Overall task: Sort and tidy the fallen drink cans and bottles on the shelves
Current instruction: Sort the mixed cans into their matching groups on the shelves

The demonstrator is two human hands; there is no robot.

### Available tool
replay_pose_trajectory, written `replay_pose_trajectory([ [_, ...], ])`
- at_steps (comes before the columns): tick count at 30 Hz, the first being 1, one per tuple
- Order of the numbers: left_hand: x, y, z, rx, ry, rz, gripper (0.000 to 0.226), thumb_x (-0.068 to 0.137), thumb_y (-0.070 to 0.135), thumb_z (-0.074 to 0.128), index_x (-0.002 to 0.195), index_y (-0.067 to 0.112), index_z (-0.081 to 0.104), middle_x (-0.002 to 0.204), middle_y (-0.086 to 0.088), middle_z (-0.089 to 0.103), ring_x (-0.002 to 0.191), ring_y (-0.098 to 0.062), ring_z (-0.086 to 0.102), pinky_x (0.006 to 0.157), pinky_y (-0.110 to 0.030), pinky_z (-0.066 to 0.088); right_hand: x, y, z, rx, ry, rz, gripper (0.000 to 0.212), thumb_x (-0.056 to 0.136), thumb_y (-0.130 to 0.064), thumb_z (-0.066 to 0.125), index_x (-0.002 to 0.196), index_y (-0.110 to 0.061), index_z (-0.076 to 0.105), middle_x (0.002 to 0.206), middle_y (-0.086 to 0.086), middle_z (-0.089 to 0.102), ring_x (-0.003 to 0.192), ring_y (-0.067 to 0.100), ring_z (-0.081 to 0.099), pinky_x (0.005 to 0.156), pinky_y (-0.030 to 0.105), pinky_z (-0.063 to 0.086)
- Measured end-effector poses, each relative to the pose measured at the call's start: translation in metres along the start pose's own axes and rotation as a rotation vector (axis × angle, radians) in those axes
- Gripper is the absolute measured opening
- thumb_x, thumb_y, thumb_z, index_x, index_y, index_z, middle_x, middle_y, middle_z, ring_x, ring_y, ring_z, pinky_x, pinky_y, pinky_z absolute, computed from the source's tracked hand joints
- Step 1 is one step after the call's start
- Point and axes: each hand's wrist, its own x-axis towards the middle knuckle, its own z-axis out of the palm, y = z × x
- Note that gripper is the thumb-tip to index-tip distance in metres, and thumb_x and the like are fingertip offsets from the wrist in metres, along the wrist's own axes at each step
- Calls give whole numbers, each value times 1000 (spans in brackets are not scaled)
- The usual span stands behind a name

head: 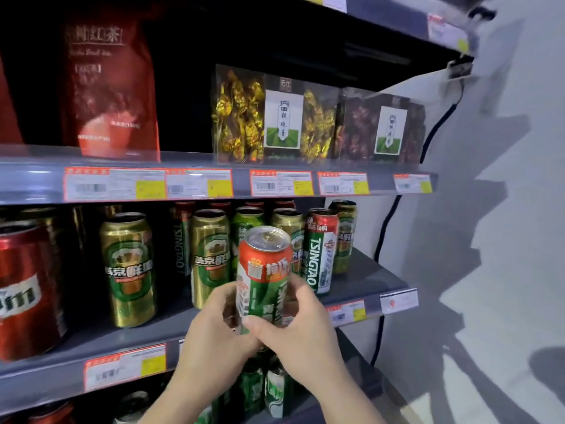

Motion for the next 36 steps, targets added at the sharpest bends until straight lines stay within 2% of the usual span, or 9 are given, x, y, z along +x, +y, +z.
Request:
replay_pose_trajectory([
  [4, 10, 17, 47, -70, -101, 45, 57, 69, 13, 84, 108, 42, 54, 97, 38, 63, 85, 11, 65, 68, -6, 48, 9, 16, -41, 16, 111, 47, 70, 53, -48, 80, 117, -47, 53, 100, -25, 68, 93, -8, 62, 83, 27, 56],
  [6, 18, 23, 64, -62, -153, 68, 61, 68, 25, 86, 118, 40, 55, 106, 30, 66, 97, 7, 63, 80, -11, 49, 16, 25, -66, 18, 161, 67, 65, 55, -43, 82, 115, -46, 56, 99, -27, 69, 92, -9, 63, 83, 29, 56],
  [8, 26, 24, 76, -8, -160, 81, 73, 68, 38, 85, 132, 35, 50, 123, 24, 56, 113, 3, 54, 97, -22, 47, 25, 36, -91, -7, 228, 74, 65, 55, -46, 81, 115, -45, 57, 101, -27, 69, 94, -8, 63, 85, 34, 56],
  [10, 32, 21, 80, 26, -112, 66, 72, 70, 39, 83, 134, 31, 49, 125, 19, 52, 117, 1, 49, 102, -23, 43, 39, 49, -114, -28, 296, 91, 68, 51, -54, 79, 115, -44, 58, 102, -25, 69, 98, -1, 65, 87, 40, 56],
  [15, 41, 11, 89, 48, -60, 41, 47, 76, 32, 80, 117, 33, 58, 114, 23, 57, 113, 0, 55, 99, -21, 46, 78, 70, -140, -39, 311, 109, 40, 71, -34, 83, 102, -42, 59, 100, -21, 68, 98, 6, 65, 87, 39, 55],
  [23, 52, 0, 83, 95, -23, 15, 35, 79, 26, 78, 106, 36, 57, 101, 23, 63, 98, 9, 58, 79, -6, 43, 115, 77, -137, -98, 229, 71, 38, 75, -34, 80, 100, -46, 53, 90, -29, 60, 92, 0, 61, 79, 29, 51],
  [28, 54, -6, 76, 131, -9, 25, 31, 78, 25, 78, 92, 44, 58, 91, 21, 67, 88, 14, 60, 76, -7, 47, 123, 85, -120, -99, 181, 70, 34, 76, -34, 80, 95, -45, 54, 94, -25, 64, 92, -2, 61, 83, 31, 52],
  [32, 55, -11, 73, 132, -13, 29, 29, 78, 24, 79, 92, 40, 60, 89, 17, 69, 85, 7, 64, 75, -9, 50, 128, 87, -114, -101, 184, 62, 35, 78, -35, 78, 103, -40, 55, 93, -27, 61, 96, 3, 61, 84, 30, 51],
  [36, 55, -10, 73, 139, -24, 37, 29, 79, 24, 78, 90, 43, 58, 89, 17, 69, 85, 5, 65, 76, -11, 51, 128, 92, -110, -62, 210, 74, 59, 78, -32, 78, 127, -38, 47, 104, -27, 54, 103, 5, 56, 94, 34, 49],
])
